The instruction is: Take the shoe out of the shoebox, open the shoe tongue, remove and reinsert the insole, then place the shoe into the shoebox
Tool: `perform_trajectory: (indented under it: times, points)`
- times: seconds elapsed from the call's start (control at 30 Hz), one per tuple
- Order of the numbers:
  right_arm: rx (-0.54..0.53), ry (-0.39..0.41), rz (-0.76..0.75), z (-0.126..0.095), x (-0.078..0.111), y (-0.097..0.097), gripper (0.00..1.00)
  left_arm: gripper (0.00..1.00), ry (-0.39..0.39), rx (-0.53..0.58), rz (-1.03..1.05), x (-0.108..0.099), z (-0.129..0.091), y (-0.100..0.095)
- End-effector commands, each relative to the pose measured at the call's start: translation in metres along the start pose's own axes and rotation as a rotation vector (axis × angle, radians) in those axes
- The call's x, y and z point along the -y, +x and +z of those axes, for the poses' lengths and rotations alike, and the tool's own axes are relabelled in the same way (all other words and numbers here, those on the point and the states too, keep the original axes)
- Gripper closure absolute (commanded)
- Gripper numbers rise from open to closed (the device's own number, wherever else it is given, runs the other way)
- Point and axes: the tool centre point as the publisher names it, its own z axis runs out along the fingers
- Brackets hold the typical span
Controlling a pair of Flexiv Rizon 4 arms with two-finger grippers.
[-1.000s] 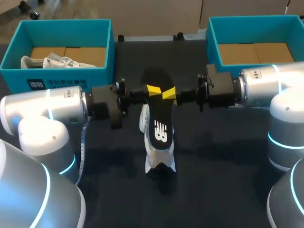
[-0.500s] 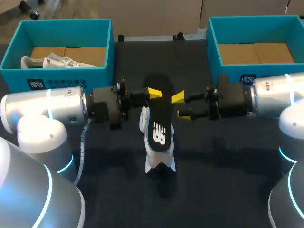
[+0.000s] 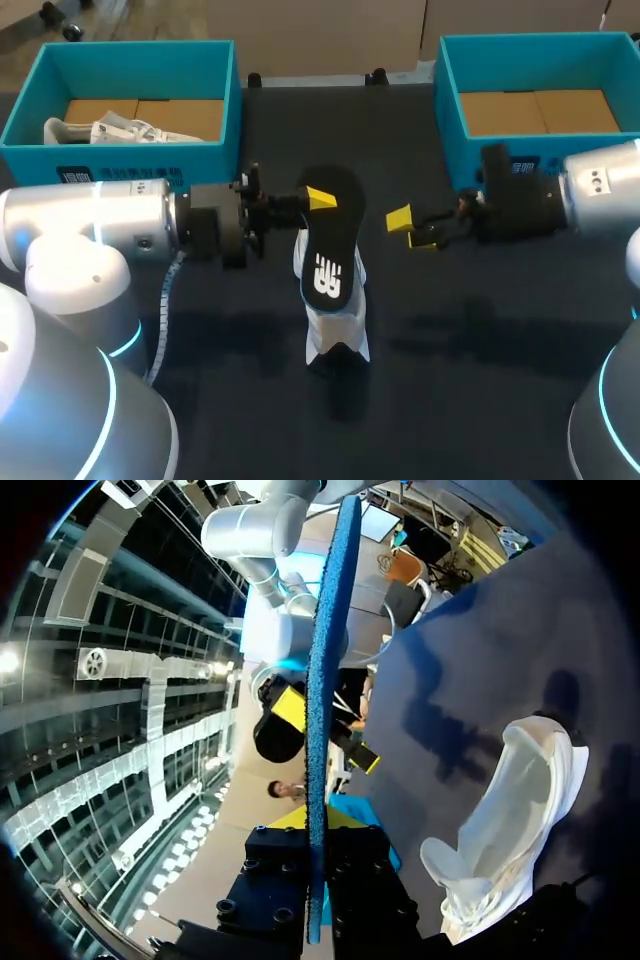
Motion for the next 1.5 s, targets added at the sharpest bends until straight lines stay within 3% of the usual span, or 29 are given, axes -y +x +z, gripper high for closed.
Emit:
perform_trajectory:
  times: [0.03,0.07,0.6,0.67,0.87,0.97,1.2,1.27,1.5]
  points:
    - [-0.004,0.081,-0.162,-0.012,-0.004,0.007,0.00,1.00,0.001,-0.001,0.000,-0.001,0.001,0.000]
    - [-0.004,0.125,-0.175,-0.012,-0.005,0.007,0.00,1.00,0.001,-0.001,0.000,-0.001,0.001,0.000]
    - [-0.004,0.125,-0.175,-0.012,-0.005,0.007,0.00,1.00,0.001,-0.001,0.000,-0.001,0.001,0.000]
    - [-0.004,0.125,-0.175,-0.012,-0.005,0.007,0.00,1.00,0.013,-0.002,-0.071,0.004,-0.002,-0.006]
    - [0.070,0.114,-0.367,-0.031,0.007,-0.005,0.00,1.00,0.016,-0.026,-0.195,0.009,-0.010,-0.014]
    - [0.052,0.085,-0.436,-0.036,0.011,-0.011,0.00,1.00,0.013,-0.032,-0.224,0.011,-0.013,-0.014]
    - [0.049,0.147,-0.585,-0.034,0.015,-0.021,0.00,1.00,0.056,-0.001,-0.403,0.014,-0.021,-0.019]
    - [0.059,0.184,-0.589,-0.030,0.017,-0.024,0.00,1.00,0.075,0.009,-0.451,0.017,-0.023,-0.021]
    - [0.059,0.184,-0.589,-0.030,0.017,-0.024,0.00,1.00,0.086,0.007,-0.546,0.026,-0.028,-0.031]
